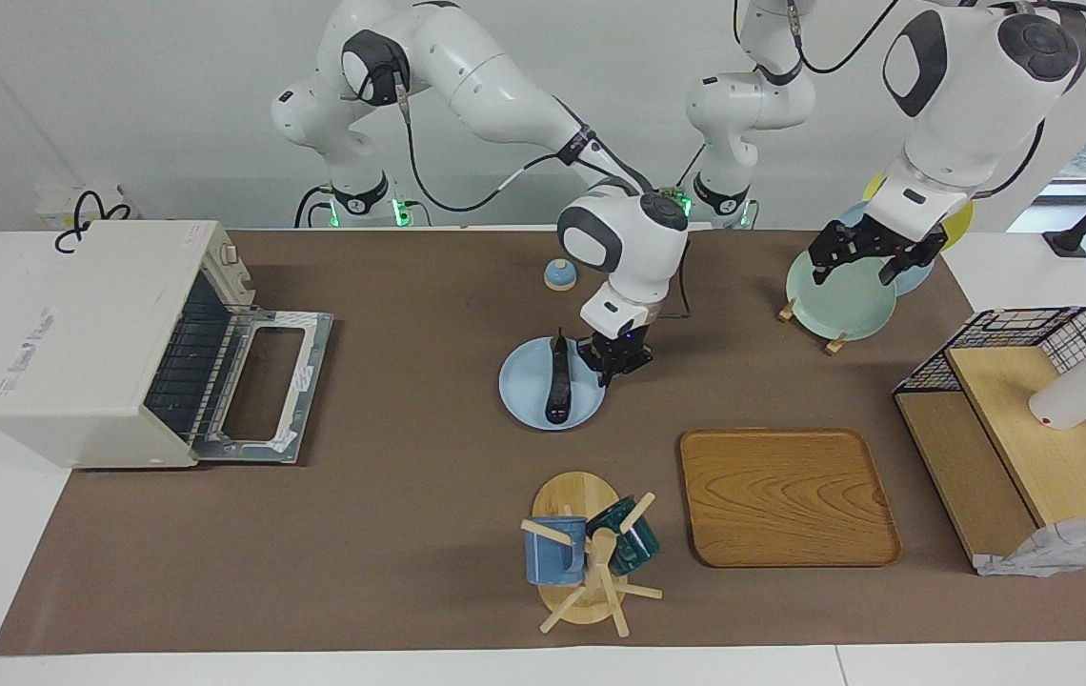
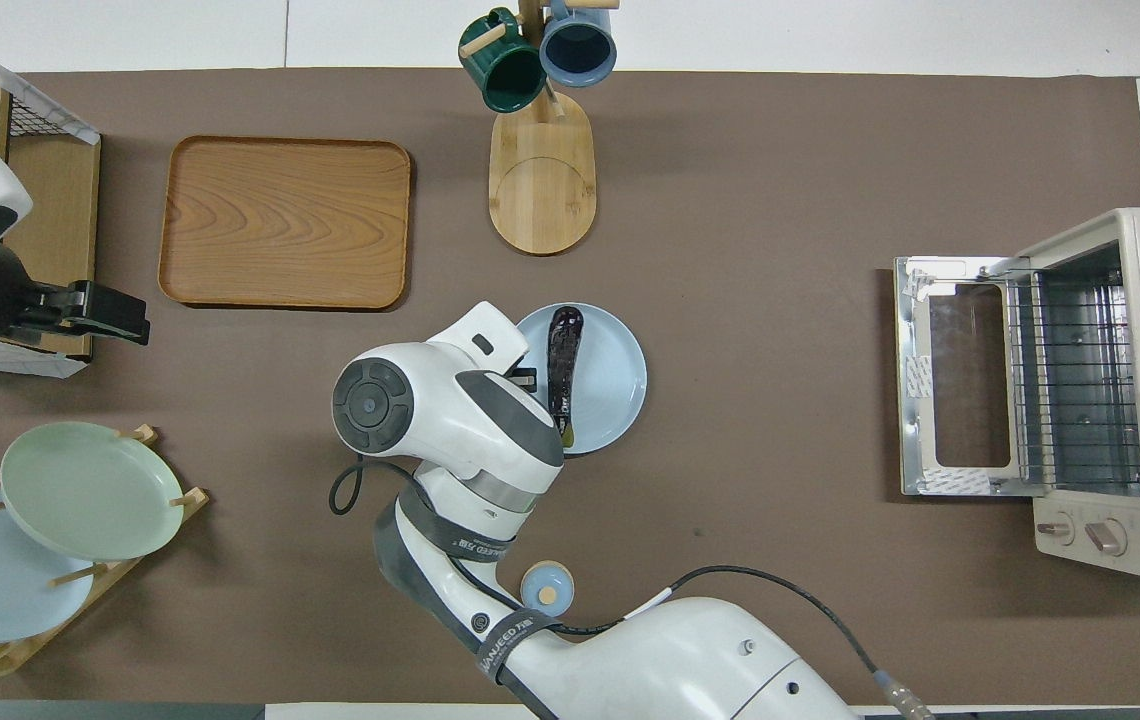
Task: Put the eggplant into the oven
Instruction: 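Lift and carry the eggplant toward the open oven with the right gripper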
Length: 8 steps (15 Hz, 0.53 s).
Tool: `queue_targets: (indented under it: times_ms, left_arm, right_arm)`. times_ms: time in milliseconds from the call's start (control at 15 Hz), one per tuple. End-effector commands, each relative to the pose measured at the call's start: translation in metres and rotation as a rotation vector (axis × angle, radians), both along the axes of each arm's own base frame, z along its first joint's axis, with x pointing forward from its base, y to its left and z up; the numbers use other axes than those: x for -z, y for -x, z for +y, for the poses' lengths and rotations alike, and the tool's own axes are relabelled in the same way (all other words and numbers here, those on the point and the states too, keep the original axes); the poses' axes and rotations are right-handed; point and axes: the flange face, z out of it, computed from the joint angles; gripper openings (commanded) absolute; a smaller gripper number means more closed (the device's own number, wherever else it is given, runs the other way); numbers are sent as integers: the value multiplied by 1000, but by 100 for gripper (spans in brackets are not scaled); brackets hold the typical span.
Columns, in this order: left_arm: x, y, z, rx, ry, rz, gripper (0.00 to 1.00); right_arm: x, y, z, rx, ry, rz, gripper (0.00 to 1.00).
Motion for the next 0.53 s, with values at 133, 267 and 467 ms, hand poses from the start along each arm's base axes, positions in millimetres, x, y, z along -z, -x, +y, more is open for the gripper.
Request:
queue_targets:
  times_ms: [133, 267, 467]
  left_arm:
    - [-5, 0, 6, 6, -20, -18, 100]
    - [-5, -1, 8, 1, -20, -19, 100]
    - [-9, 3, 9, -3, -21, -15, 100]
  right_arm:
    - [-61, -28, -60, -49, 80, 61, 0]
    - [-67, -33, -78, -40, 143, 81, 0]
    - [-88, -48, -138, -14, 207, 124, 0]
